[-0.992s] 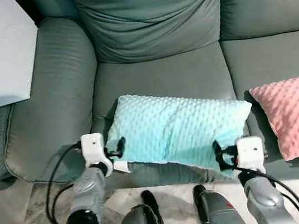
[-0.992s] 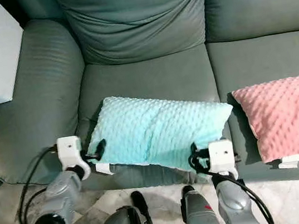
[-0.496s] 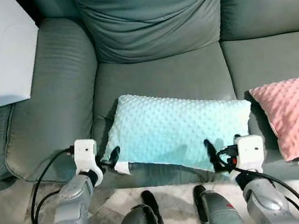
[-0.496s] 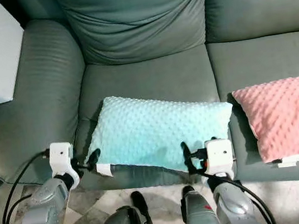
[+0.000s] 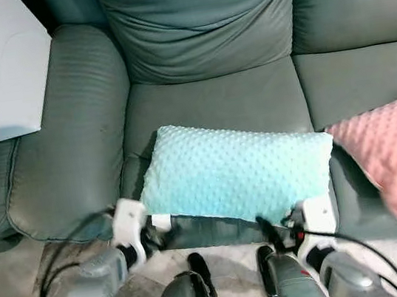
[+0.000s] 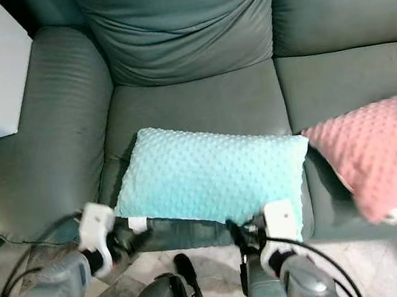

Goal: Move the pillow to the sofa

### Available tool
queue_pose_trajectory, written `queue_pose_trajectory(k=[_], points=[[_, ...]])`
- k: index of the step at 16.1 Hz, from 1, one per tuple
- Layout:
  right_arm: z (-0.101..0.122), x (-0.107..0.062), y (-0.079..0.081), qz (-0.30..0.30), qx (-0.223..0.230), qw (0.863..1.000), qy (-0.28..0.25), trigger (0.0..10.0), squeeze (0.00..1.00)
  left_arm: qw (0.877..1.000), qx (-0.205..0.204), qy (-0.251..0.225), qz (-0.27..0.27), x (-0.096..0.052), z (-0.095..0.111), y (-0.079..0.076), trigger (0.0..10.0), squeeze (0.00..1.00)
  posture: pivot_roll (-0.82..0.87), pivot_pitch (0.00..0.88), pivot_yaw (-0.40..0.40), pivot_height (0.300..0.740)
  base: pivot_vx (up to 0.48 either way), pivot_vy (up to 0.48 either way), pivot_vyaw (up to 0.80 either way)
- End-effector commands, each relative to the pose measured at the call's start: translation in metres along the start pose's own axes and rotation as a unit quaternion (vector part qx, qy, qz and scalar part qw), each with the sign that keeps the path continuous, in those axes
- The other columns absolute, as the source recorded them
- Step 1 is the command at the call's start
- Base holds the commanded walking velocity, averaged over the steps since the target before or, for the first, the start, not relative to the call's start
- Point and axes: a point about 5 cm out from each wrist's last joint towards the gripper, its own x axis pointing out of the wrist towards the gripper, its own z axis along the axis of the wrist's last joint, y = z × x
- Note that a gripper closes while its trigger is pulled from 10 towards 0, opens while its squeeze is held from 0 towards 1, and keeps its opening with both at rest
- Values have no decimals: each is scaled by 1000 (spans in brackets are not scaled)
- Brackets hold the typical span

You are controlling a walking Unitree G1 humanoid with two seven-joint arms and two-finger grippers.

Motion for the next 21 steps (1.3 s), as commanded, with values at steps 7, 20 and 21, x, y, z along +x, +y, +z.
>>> queue_pose_trajectory(k=[7, 20, 21], points=[[-38, 1, -4, 31, -18, 995, 97, 10000, 1000, 991, 46, 91, -89, 5, -26, -26, 10000, 0, -112, 409, 152, 740, 0, 0, 0], [-40, 25, -33, -3, -42, 999, 20, 10000, 0, 996, 65, 7, 53, 62, 13, -13, 10000, 0, -96, 430, 168, 740, 0, 0, 0], [-40, 28, -34, -10, -47, 999, 16, 10000, 0, 996, 65, 2, 61, 63, 15, -12, 10000, 0, -95, 430, 170, 740, 0, 0, 0]])
